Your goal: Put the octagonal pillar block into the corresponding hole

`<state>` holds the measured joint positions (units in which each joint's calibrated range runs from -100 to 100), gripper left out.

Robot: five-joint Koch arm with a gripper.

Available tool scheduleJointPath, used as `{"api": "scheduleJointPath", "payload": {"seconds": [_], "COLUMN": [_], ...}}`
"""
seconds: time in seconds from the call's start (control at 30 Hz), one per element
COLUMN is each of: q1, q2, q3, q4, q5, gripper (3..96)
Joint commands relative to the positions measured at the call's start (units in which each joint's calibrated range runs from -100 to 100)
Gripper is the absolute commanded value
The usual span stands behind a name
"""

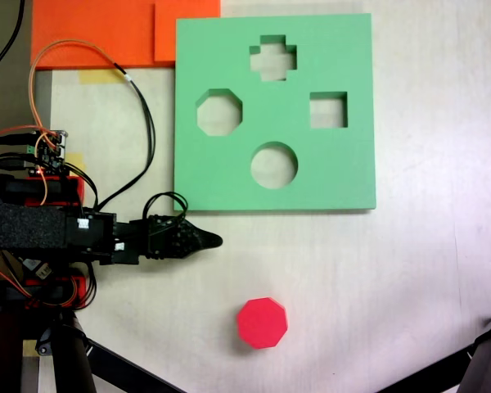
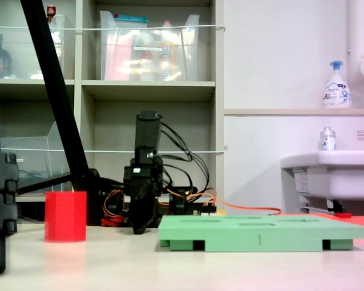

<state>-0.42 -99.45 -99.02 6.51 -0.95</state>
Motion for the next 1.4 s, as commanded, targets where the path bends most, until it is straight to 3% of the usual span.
{"api": "scheduleJointPath", "payload": {"seconds": [0.03, 0.77, 0.97, 1.2, 1.4], "q1": [0.0, -1.4, -10.4, -13.0, -14.5], "q2": [-0.5, -0.5, -0.5, -0.5, -0.5], "q3": [-1.0, -1.0, -1.0, -1.0, 22.8], "q4": [-5.6, -5.4, -4.9, -6.4, -45.9], "q5": [-0.2, 0.9, 21.2, 27.9, 34.7], "gripper": [49.7, 48.1, 48.9, 46.6, 44.1]}}
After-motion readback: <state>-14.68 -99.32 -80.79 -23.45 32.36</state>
